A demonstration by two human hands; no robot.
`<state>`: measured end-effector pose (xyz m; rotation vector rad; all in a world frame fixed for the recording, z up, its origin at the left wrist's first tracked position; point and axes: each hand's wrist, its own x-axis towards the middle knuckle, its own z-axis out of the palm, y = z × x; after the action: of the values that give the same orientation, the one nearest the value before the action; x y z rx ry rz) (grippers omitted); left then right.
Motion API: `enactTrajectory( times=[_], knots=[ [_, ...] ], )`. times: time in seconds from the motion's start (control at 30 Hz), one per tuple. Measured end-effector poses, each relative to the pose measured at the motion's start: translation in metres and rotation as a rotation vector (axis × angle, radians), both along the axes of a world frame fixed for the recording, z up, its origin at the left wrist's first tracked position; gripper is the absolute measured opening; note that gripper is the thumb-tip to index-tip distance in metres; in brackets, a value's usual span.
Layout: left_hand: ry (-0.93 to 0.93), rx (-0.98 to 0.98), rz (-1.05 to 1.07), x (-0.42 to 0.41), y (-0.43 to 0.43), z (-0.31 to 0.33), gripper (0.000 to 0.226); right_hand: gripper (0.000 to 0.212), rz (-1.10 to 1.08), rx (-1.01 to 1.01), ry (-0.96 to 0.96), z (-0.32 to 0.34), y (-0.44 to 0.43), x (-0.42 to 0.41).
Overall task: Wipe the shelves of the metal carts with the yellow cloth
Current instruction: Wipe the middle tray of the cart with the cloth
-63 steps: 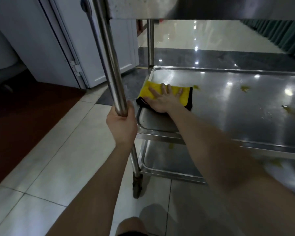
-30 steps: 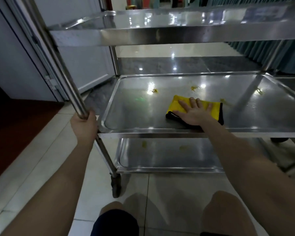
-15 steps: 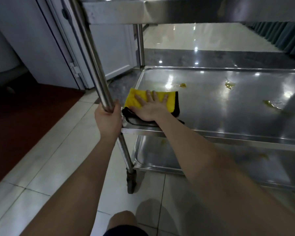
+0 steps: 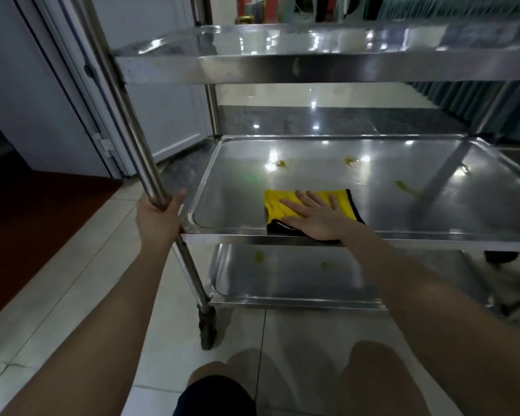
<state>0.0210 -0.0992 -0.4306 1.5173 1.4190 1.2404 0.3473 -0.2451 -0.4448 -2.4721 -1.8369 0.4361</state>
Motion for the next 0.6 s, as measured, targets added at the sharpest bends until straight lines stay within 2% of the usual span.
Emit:
enactTrajectory(
  times=[0.1, 0.17, 0.23, 0.27, 0.37, 0.53, 0.6],
  knots=[
    [0.132, 0.148, 0.307, 0.001, -0.022, 0.000, 0.064, 0.074, -0.056, 0.027, -0.018, 0.002, -0.047, 0.043],
    [0.152, 0.409, 0.375, 0.015, -0.053, -0.003, 0.050, 0.079, -0.084, 0.063, -0.102, 0.001, -0.062, 0.050],
    [0.292, 0.617, 0.156, 0.048, -0.084, -0.006, 0.027, 0.082, -0.111, 0.108, -0.158, -0.002, -0.066, 0.046],
    [0.390, 0.658, 0.005, 0.071, -0.096, -0.005, 0.020, 0.083, -0.118, 0.113, -0.146, -0.003, -0.065, 0.044],
    [0.615, 0.608, -0.315, 0.146, -0.119, 0.005, 0.033, 0.080, -0.126, 0.088, -0.086, -0.005, -0.062, 0.045],
    [0.917, 0.502, -0.421, 0.215, -0.119, 0.003, 0.048, 0.079, -0.174, 0.092, -0.055, -0.008, -0.090, 0.081],
    [0.943, 0.461, -0.427, 0.219, -0.114, -0.007, 0.051, 0.086, -0.213, 0.094, -0.046, -0.006, -0.114, 0.108]
  ],
)
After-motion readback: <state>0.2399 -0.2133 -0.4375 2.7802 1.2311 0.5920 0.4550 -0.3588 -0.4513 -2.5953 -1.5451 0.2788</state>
